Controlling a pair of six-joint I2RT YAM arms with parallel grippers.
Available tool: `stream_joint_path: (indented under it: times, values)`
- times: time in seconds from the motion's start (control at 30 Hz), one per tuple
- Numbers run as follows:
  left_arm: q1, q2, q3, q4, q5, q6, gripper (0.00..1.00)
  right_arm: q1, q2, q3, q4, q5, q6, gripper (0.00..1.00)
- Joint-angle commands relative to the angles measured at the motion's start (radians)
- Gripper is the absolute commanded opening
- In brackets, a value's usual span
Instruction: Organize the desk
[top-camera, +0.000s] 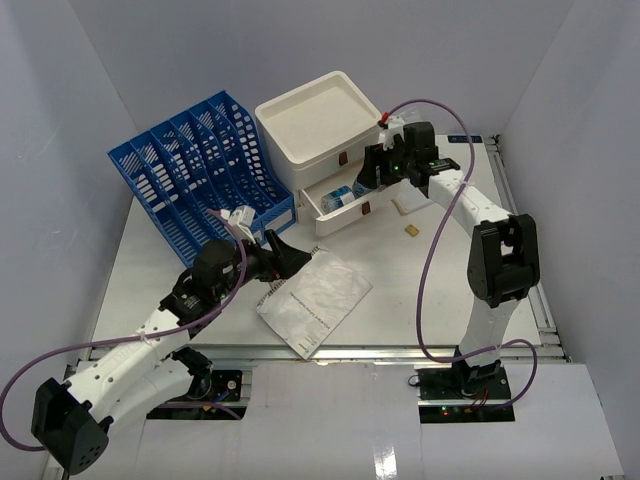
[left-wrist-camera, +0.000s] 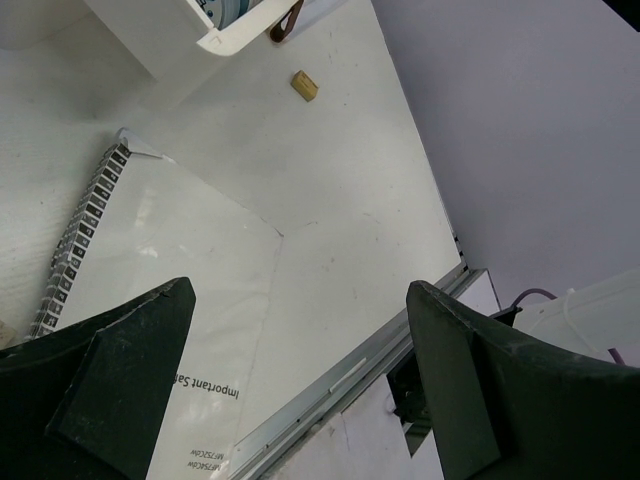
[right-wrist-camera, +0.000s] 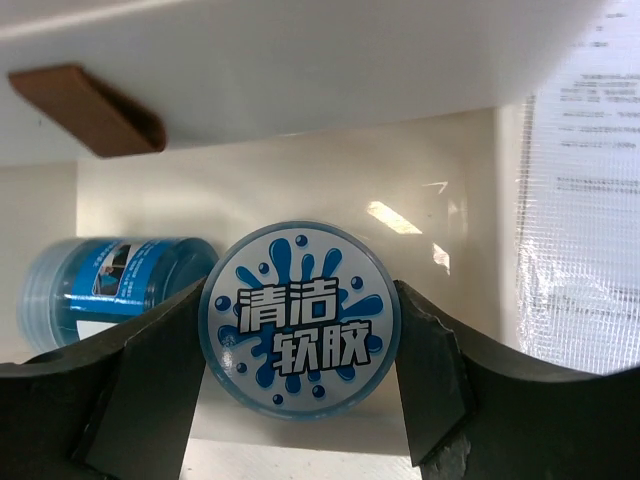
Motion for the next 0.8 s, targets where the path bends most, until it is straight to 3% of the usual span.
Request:
stream_joint_path:
  times: [0.0, 0.27, 0.43, 0.53, 0.63, 0.77]
  values:
    - [0.001, -0.025, 0.024, 0.022, 0.008, -0.018, 0.98, -0.063, -0.097, -0.018, 0.218, -0.148, 0.290, 0.23]
    - [0.001, 0.021, 0.057, 0.043, 0.013, -0.027, 0.98, -0.093, -0.062, -0.030, 0.329, -0.313, 0.544, 0.23]
    - [0.001, 0.079, 0.111, 0.074, -0.013, -0.001, 0.98, -0.101, -0.069, -0.068, 0.393, -0.362, 0.590, 0.23]
    - [0.001, 0.174, 0.216, 0.058, -0.075, -0.016, 0.98, -0.115, -0.085, -0.094, 0.458, -0.420, 0.631, 0.22]
    - [0.001, 0.282, 0.353, -0.023, -0.252, -0.123, 0.98, -0.119, -0.127, -0.120, 0.470, -0.466, 0.594, 0.22]
    - [0.003, 0.449, 0.564, -0.091, -0.253, -0.199, 0.98, -0.119, -0.204, -0.190, 0.504, -0.556, 0.477, 0.21]
